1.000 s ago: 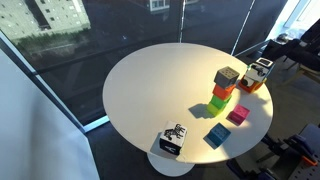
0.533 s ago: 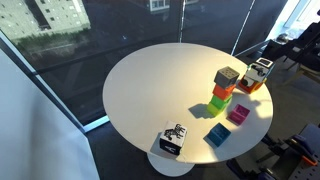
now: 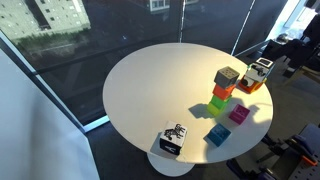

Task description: Put the pink block on top of the grey block

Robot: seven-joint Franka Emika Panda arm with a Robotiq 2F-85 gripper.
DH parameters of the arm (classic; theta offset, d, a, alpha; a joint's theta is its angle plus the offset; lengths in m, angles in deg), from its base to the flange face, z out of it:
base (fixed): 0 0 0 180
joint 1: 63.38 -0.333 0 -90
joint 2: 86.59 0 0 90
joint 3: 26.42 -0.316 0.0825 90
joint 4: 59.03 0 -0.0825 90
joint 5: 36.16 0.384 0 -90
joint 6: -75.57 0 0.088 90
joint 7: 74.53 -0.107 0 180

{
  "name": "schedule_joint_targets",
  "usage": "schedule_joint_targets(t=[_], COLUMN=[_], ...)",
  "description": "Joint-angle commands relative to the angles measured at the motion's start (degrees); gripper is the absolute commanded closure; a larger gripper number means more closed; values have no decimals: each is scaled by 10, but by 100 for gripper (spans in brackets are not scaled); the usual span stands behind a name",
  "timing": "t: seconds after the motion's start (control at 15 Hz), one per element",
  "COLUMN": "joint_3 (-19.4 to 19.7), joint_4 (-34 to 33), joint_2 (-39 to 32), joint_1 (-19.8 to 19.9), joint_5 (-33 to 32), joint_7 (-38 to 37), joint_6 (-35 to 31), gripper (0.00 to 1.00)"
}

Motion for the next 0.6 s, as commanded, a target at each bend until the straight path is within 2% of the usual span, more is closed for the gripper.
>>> schedule_joint_targets(t=[0.0,0.53], joint_3=[-14,-26], joint_4=[25,98], joint_2=[-1,-18], joint_1=[-3,-12], joint_5=[-32,-31], joint_7=[-16,-33], joint_6=[-16,-125], gripper=[0,0])
